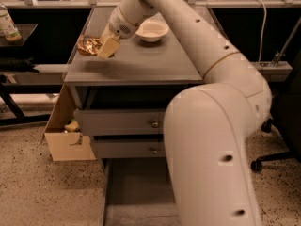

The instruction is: Place orange can into bottom drawer

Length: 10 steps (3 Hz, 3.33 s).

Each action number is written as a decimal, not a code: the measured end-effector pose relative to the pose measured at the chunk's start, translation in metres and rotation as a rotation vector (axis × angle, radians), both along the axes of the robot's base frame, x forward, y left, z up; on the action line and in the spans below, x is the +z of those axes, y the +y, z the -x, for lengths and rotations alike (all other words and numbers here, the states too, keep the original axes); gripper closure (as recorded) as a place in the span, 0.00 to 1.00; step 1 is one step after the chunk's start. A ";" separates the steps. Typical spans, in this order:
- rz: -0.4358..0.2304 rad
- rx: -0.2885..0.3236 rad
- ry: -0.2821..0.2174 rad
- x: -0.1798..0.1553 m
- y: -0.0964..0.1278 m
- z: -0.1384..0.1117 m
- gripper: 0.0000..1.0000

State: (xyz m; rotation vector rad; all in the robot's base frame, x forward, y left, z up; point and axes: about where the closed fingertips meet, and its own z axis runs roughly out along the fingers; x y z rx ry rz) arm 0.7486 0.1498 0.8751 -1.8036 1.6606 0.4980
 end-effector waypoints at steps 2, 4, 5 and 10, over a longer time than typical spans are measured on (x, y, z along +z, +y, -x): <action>-0.146 0.074 -0.198 0.093 -0.051 0.095 1.00; -0.140 0.078 -0.191 0.088 -0.053 0.098 1.00; -0.084 0.163 -0.153 0.047 -0.040 0.153 1.00; 0.078 0.165 0.098 -0.159 -0.069 0.261 1.00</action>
Offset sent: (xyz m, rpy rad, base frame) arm -0.1404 -0.0799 0.1224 0.2051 -0.2551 0.0897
